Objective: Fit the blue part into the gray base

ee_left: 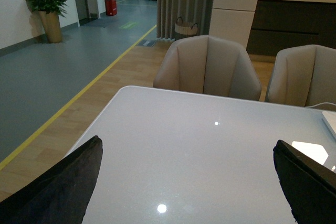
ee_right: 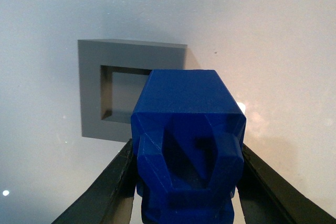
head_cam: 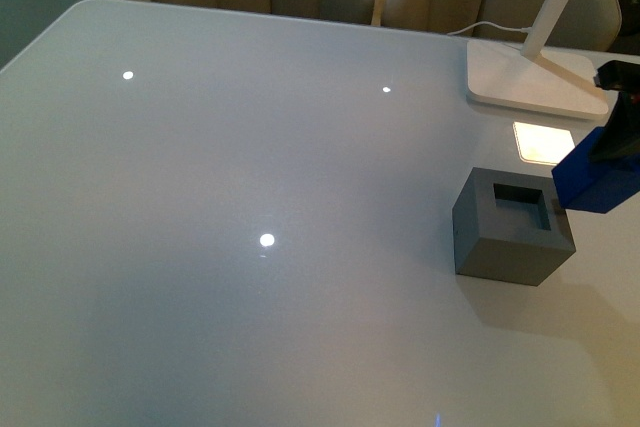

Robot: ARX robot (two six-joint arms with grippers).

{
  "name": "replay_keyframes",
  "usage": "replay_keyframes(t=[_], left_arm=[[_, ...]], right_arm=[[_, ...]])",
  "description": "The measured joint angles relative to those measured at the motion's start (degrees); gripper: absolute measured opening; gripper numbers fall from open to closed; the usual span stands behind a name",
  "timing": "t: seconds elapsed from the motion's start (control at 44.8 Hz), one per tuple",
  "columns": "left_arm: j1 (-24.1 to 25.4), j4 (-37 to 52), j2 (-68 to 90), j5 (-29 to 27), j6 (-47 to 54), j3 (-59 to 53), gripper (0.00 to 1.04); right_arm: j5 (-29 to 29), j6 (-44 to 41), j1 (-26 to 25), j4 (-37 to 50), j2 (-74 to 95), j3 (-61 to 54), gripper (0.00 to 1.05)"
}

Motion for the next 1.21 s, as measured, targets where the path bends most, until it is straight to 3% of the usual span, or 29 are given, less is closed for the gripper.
replay_keyframes(t=[0.379, 1.205], left_arm=[[0.0, 0.0, 0.0, 0.0, 0.0, 0.0, 0.97], [0.0, 0.0, 0.0, 0.0, 0.0, 0.0, 0.97]], right_arm=[[1.4, 5.8, 5.4, -0.5, 0.9, 0.9, 0.45], [0.3, 9.4, 6.6, -1.6, 7.6, 6.7, 0.45]])
